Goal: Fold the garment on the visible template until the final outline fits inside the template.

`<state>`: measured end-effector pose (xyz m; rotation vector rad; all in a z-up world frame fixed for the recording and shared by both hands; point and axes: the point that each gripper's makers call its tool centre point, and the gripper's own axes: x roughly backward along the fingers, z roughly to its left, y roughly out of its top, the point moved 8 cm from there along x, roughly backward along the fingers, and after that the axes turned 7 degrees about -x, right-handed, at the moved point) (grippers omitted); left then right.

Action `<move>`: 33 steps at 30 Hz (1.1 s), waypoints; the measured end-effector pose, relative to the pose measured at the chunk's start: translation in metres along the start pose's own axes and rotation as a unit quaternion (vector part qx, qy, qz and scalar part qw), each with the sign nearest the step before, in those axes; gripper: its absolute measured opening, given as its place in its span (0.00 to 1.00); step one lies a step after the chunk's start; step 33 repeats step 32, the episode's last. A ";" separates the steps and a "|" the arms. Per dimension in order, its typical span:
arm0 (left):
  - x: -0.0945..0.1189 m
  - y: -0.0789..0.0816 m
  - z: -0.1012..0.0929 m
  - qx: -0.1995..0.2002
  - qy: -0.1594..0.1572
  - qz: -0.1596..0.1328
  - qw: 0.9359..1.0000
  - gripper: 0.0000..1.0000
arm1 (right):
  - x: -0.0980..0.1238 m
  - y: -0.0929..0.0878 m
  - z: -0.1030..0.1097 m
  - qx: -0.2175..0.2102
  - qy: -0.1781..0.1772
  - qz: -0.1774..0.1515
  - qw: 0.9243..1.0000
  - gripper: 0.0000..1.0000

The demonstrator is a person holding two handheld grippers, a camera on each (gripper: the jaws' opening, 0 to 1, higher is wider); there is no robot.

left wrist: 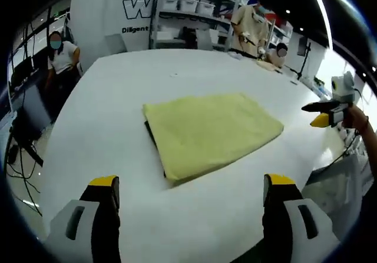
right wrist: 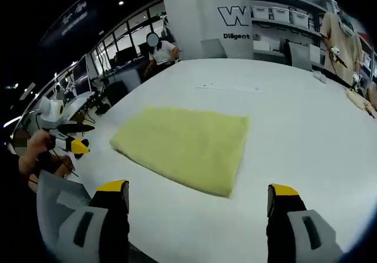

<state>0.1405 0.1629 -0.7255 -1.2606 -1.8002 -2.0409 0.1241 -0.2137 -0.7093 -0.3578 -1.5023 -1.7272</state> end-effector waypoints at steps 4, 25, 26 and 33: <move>0.008 -0.001 -0.007 -0.007 -0.004 -0.004 1.000 0.99 | 0.008 -0.006 0.004 -0.007 0.001 -0.002 1.000 0.99; 0.030 -0.014 -0.022 -0.001 -0.001 0.008 1.000 0.99 | 0.028 -0.024 0.021 0.009 -0.001 0.002 1.000 0.99; 0.030 -0.014 -0.022 -0.001 -0.002 0.009 1.000 0.99 | 0.028 -0.025 0.021 0.009 0.000 0.004 1.000 0.99; 0.032 -0.012 -0.022 0.010 -0.002 0.005 1.000 0.99 | 0.029 -0.024 0.020 0.005 -0.007 0.001 1.000 0.99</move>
